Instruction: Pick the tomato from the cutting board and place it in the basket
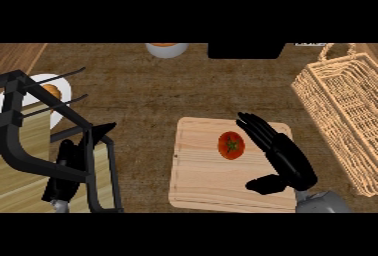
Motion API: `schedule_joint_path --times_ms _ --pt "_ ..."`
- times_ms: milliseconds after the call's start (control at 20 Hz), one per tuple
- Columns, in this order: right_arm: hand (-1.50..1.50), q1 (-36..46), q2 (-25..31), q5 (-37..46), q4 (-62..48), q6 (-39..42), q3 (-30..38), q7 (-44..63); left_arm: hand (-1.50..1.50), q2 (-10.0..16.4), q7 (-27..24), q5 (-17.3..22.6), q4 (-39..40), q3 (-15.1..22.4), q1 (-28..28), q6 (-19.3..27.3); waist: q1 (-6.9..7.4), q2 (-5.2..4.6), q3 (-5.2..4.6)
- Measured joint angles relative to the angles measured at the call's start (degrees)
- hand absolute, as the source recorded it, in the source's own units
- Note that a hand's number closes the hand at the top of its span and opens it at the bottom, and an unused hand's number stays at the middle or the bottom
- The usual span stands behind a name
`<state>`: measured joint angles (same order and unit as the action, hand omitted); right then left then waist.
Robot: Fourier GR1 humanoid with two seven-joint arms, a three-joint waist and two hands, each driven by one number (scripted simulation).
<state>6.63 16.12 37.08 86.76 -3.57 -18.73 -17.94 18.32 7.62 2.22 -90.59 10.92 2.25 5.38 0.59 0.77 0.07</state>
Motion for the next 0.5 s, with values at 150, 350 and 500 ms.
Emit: schedule_joint_path --times_ms 150,350,500 --pt "-1.50 0.28 -1.05 0.90 -1.03 -0.32 -0.40 -0.18 0.00 -0.07 -0.10 -0.14 0.11 -0.25 0.02 -0.35 -0.05 0.05 0.05" --pt "-1.50 1.67 -3.28 2.14 -3.87 -0.95 -0.76 0.17 0.00 -0.21 -0.24 -0.33 0.13 -0.53 0.04 -0.79 -0.02 0.04 0.04" --pt "-1.50 3.13 -4.35 3.11 -5.43 -0.51 -0.81 1.38 0.00 -0.53 0.53 -0.91 -0.18 -0.71 -0.02 -0.25 0.02 0.00 -0.06"
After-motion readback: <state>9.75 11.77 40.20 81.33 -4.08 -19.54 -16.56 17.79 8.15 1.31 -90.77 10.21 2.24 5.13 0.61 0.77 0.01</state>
